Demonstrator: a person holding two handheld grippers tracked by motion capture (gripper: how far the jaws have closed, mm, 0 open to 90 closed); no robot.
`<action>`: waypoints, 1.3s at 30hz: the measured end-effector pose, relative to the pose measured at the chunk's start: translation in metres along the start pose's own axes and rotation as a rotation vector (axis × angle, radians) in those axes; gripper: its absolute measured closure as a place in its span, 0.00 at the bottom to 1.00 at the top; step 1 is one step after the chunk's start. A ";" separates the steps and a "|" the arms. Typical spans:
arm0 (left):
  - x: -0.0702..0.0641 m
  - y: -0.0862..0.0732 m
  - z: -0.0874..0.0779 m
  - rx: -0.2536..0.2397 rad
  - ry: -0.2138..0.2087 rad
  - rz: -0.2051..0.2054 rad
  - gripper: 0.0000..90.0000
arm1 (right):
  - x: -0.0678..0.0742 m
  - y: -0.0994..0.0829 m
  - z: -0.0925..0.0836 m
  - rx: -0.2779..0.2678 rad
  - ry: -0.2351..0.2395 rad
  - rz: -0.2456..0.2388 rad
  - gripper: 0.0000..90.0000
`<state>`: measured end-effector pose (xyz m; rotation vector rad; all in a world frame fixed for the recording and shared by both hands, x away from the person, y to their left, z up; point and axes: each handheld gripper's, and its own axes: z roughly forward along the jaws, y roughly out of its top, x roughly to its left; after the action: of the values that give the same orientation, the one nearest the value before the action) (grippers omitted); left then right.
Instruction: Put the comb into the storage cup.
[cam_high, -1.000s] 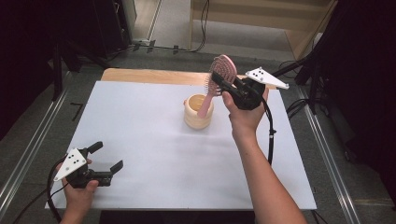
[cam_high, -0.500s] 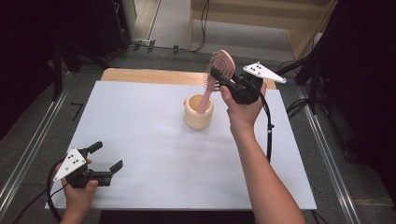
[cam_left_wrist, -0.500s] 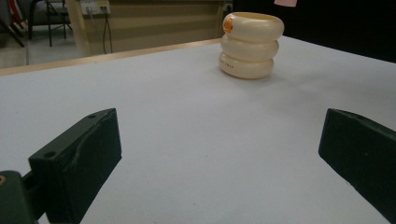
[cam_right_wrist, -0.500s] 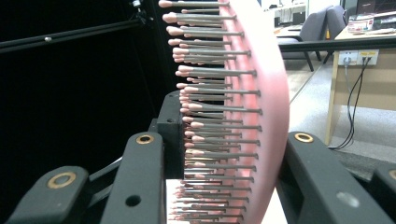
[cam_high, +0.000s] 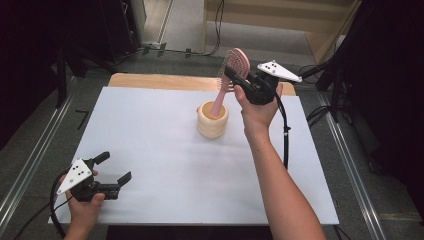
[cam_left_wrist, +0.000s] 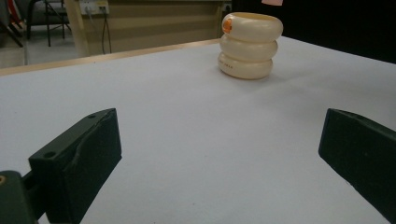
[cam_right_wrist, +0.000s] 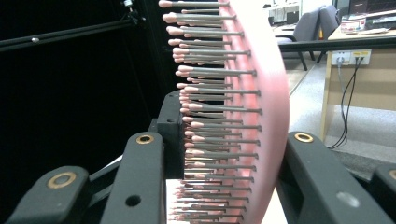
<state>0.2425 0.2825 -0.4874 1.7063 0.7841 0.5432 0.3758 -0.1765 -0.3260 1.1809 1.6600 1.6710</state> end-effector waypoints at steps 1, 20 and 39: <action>0.000 0.000 0.000 0.001 0.000 0.001 0.00 | -0.001 0.000 0.001 -0.001 0.002 -0.003 0.69; 0.000 0.000 0.000 0.000 -0.004 -0.001 0.00 | -0.006 -0.010 0.017 0.012 -0.016 -0.011 0.69; 0.000 0.000 0.000 0.000 -0.007 -0.002 0.00 | -0.011 -0.026 0.030 0.041 -0.041 -0.022 0.69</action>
<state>0.2424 0.2829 -0.4874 1.7065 0.7804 0.5360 0.4013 -0.1665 -0.3573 1.2044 1.6836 1.5960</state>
